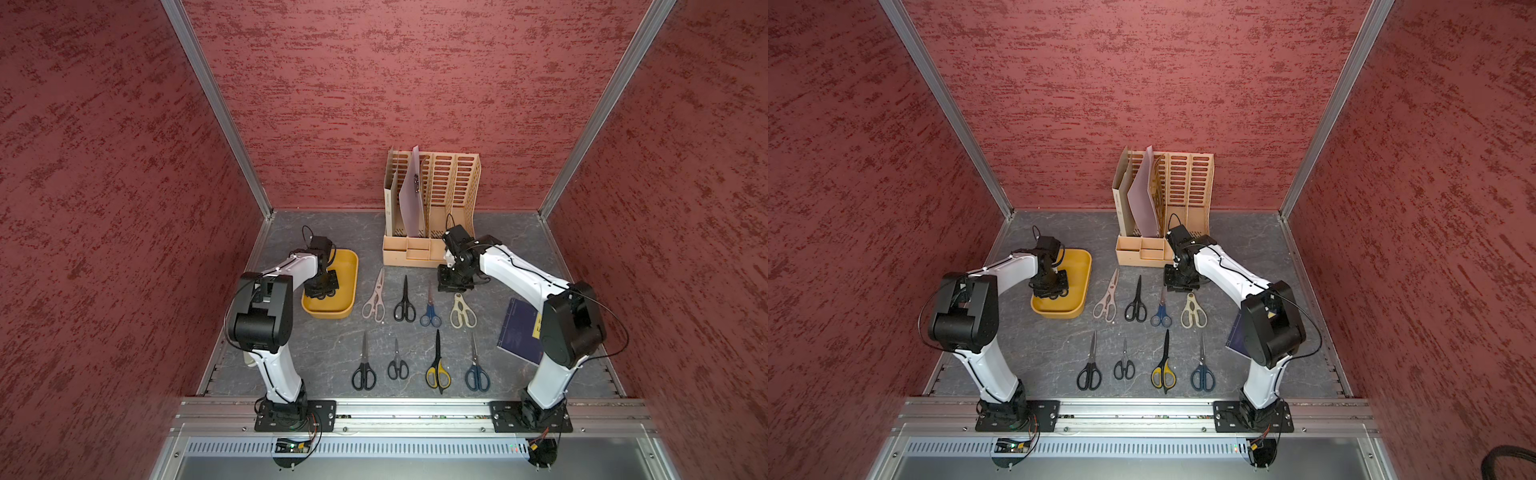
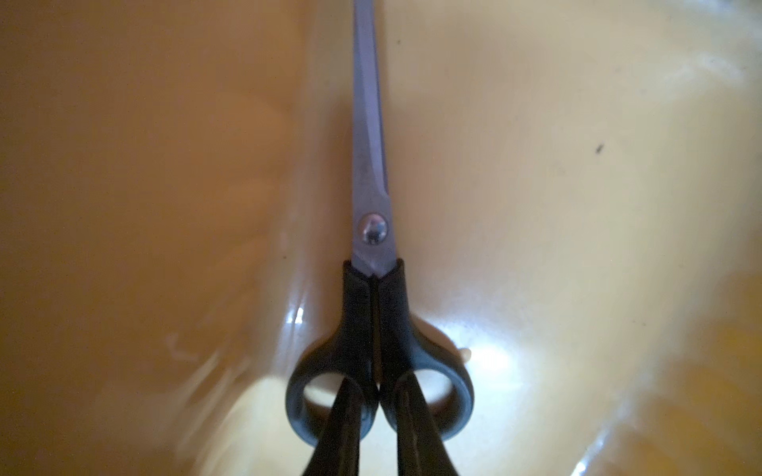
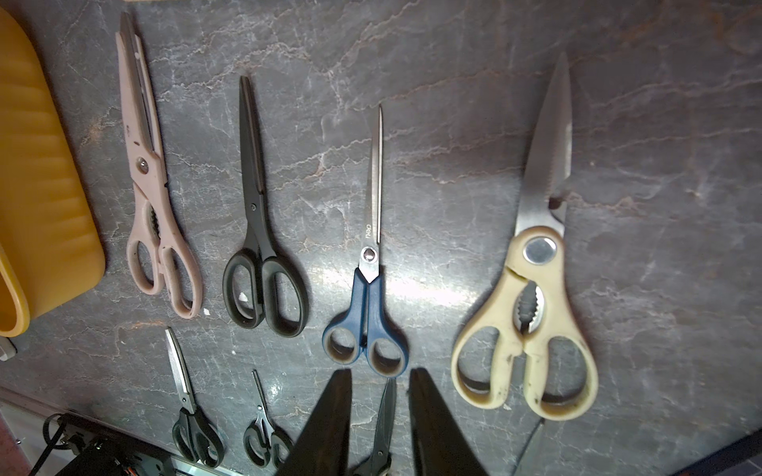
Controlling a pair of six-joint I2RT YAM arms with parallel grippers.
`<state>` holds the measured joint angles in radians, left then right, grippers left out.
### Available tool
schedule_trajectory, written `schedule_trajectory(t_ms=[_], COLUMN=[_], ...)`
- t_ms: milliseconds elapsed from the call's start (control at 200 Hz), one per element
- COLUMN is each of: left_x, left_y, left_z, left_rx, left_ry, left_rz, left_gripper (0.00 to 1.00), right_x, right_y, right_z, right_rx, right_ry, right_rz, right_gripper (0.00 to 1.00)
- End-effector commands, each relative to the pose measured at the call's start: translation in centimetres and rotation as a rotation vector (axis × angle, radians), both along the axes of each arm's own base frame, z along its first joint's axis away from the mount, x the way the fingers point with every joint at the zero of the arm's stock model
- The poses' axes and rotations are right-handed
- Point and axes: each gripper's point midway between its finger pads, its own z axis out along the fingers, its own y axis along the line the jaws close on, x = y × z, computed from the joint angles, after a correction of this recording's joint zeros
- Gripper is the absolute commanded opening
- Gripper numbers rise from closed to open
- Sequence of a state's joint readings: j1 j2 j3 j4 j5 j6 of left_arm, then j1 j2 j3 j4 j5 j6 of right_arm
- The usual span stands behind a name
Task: Take the scissors out of the storage box
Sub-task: Pick up the scissors from the storage box, then place the scissors at the center of the board.
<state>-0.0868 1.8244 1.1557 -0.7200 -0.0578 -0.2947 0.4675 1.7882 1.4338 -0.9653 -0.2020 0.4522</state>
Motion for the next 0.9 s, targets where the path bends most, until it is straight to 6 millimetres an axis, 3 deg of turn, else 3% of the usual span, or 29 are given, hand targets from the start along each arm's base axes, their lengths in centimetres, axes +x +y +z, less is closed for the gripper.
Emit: schedule_trajectory(t_ms=[0,190,481,656,892], left_x=[-0.7,-0.9,-3.7,-7.8,-15.5], left_y=[0.2,-0.5,-2.7,-6.5,-13.4], left_z=[2.0,5.7,8.7,10.3,11.3], left_rx=[0.007,0.003,-0.033,-0.021,-0.044], left_ry=[0.004,-0.055,-0.055,-0.031,-0.026], left_rz=[-0.012,-0.031,-0.080,-0.165,-0.230], left_gripper=[0.00,0.00,0.00,0.00,0.00], right_x=[1.0,1.1,1.3,1.6,1.2], right_y=[0.3,0.8,1.2,1.8,2.8], right_z=[1.6,1.6,1.9,2.3,2.0], right_rx=[0.009,0.033,0.055,0.082,0.135], right_ry=[-0.051,-0.051,-0.064,-0.077,-0.082], right_rz=[-0.004,-0.008,0.015,0.049,0.113], right_gripper=[0.29,0.29,0.29,0.29,0.29])
